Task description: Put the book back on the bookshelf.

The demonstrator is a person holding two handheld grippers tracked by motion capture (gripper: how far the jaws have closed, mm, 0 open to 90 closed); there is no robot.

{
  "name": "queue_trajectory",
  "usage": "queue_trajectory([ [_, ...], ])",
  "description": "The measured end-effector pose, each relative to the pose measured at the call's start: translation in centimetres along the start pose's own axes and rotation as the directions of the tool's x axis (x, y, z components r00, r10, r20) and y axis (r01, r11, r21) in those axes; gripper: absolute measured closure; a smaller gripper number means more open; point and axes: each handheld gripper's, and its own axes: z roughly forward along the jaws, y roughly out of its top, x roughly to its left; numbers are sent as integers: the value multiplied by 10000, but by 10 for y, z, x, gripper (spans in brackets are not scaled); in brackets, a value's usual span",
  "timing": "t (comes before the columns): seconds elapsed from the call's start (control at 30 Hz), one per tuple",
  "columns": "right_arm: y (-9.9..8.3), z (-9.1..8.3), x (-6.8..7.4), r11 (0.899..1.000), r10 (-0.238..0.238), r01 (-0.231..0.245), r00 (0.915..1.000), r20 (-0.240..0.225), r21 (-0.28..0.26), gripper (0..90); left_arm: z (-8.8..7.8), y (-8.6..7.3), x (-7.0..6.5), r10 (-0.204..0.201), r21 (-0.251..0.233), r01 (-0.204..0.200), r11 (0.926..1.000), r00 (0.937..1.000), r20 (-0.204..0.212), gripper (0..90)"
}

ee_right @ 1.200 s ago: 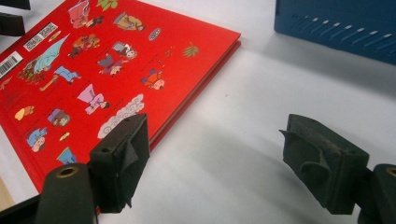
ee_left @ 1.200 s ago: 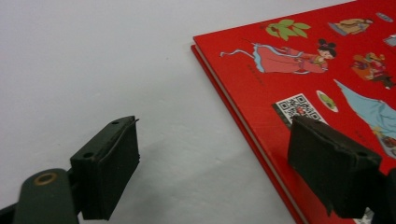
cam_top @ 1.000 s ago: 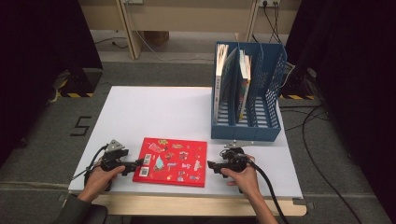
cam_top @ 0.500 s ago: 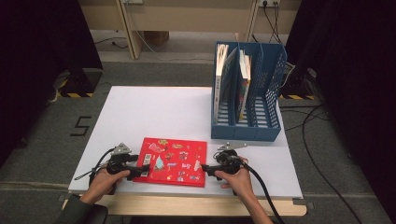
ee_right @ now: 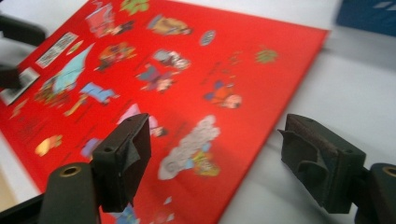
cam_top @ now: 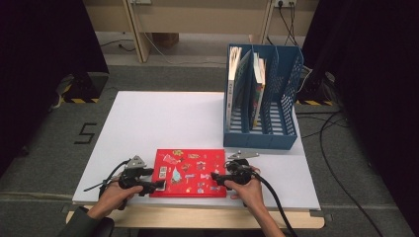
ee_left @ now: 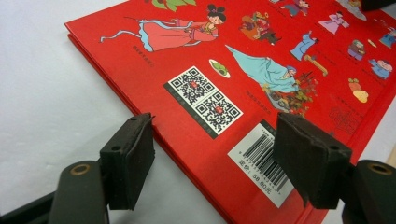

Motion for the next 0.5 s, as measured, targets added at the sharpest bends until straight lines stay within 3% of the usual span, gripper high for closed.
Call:
queue_trajectory([
  [0.13, -2, -2, -7, 9965, 771, -775, 9969, -139, -325, 249, 0, 0, -1, -9, 19, 9, 10000, 10000, 17, 304],
  [0.3, -5, 2, 0, 9922, 1107, -1129, 9929, -440, -519, 225, 1, 0, -2, 80, 22, -81, 10000, 9999, 119, 306],
  [0.37, -5, 2, 3, 9907, 1197, -1210, 9925, -243, -617, 240, 0, 0, -2, 83, 19, -84, 10000, 9999, 116, 307],
  [0.5, -5, 2, 2, 9724, 2135, -2165, 9760, -418, -875, 249, 1, 1, -4, 131, 70, -131, 9999, 9999, 43, 301],
])
